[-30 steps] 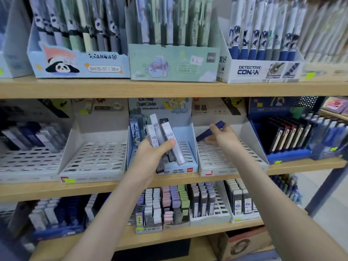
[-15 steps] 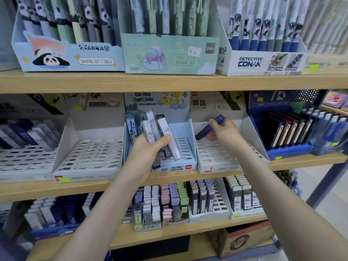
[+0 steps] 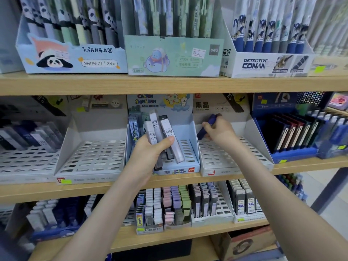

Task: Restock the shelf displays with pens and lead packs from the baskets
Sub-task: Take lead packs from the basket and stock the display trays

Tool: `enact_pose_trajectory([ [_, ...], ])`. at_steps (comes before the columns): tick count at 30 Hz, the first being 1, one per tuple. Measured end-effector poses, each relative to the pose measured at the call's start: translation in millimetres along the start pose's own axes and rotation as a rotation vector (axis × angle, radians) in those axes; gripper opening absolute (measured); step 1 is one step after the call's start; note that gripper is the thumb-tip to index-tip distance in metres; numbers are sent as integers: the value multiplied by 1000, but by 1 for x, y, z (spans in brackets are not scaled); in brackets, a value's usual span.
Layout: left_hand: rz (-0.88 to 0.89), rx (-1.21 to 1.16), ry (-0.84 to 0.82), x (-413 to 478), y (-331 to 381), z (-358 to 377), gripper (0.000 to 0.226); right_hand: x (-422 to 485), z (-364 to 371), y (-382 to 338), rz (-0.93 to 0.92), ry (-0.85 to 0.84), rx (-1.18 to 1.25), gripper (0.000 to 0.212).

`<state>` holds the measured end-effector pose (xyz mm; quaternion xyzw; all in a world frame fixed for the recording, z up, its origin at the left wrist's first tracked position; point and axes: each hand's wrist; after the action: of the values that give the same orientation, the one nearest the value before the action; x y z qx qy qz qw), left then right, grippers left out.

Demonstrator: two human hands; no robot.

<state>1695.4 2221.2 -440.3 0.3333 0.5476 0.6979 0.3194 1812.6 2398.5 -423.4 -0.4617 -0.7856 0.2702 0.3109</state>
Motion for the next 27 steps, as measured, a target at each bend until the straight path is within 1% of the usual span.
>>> enact_pose_trajectory([
  [4,8,17,2,-1,0,-2,18,-2,4,-11,-68,-47,-137,36],
  [7,17,19,3,-1,-1,-4,18,-3,7,-7,-91,-54,-111,37],
  [10,18,14,0,-1,-1,-4,16,-8,9,4,-135,-107,-58,41],
  [12,20,11,-3,-1,0,-3,16,-11,7,10,-202,-112,-119,34],
  [13,21,9,-3,-1,0,-2,16,-11,5,12,-243,-105,-161,36],
  [16,24,8,2,-1,0,-2,16,-10,-1,14,-352,-72,-269,58],
  [20,15,0,6,-1,-1,-2,20,-8,-4,18,-388,-48,-322,72],
  [21,12,-6,3,-2,-1,-1,23,-9,-4,20,-383,-43,-328,71],
  [22,7,-12,-2,-2,0,0,25,-10,-6,20,-389,-19,-322,65],
  [24,-2,-30,-13,-2,0,2,28,-17,-9,16,-409,103,-220,39],
  [25,-7,-41,-19,-2,1,4,28,-24,-12,10,-394,158,-92,24],
  [26,-12,-49,-26,-2,1,6,27,-34,-15,1,-368,160,60,15],
  [27,-13,-52,-37,-2,0,9,24,-44,-18,-8,-342,104,209,17],
])
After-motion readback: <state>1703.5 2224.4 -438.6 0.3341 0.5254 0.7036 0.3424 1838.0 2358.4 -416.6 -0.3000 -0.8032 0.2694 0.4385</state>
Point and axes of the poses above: each hand's wrist, its own x-axis towards the middle knuckle, its own z-axis out of the palm, y = z × x, and after that the axes turned 1 degree about -y, right-handed
